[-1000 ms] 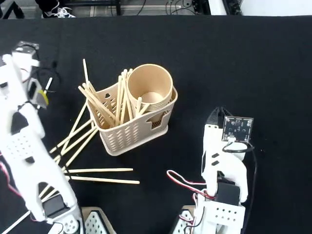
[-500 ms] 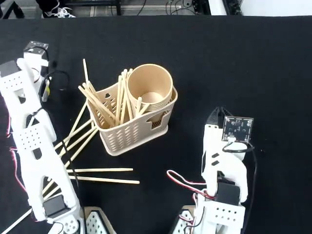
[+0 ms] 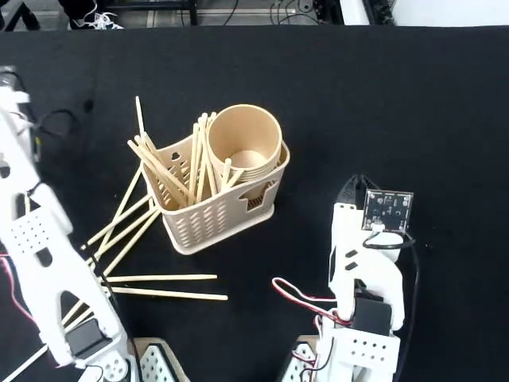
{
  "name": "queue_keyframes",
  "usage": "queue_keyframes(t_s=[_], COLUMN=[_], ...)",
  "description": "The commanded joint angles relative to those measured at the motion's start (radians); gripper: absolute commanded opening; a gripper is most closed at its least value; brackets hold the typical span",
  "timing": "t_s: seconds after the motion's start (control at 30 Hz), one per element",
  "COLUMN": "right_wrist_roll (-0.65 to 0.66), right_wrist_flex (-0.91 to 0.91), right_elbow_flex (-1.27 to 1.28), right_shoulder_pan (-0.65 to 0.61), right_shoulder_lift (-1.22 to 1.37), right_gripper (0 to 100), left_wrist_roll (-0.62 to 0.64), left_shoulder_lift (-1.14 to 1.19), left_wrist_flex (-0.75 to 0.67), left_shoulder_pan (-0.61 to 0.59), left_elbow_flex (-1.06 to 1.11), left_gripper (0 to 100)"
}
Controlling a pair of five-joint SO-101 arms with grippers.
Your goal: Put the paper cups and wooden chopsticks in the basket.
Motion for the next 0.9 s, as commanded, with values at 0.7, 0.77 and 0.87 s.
queue_keyframes(t_s=[0.7, 0.77, 0.87], right_wrist_roll=[0.009, 0.009, 0.009], right_wrist_flex=[-0.006, -0.006, -0.006], right_elbow_flex=[-0.007, -0.007, -0.007], right_shoulder_pan=[0.003, 0.003, 0.003], right_shoulder_lift=[-0.045, -0.045, -0.045], right_gripper=[1.3, 1.3, 1.3], left_wrist_roll=[0.169, 0.169, 0.169], left_shoulder_lift=[-1.054, -1.148, -1.309], left_wrist_flex=[0.0, -0.035, -0.133], left_shoulder_pan=[-0.019, -0.004, 0.025], left_elbow_flex=[1.04, 1.129, 1.322], left_gripper=[3, 3, 3])
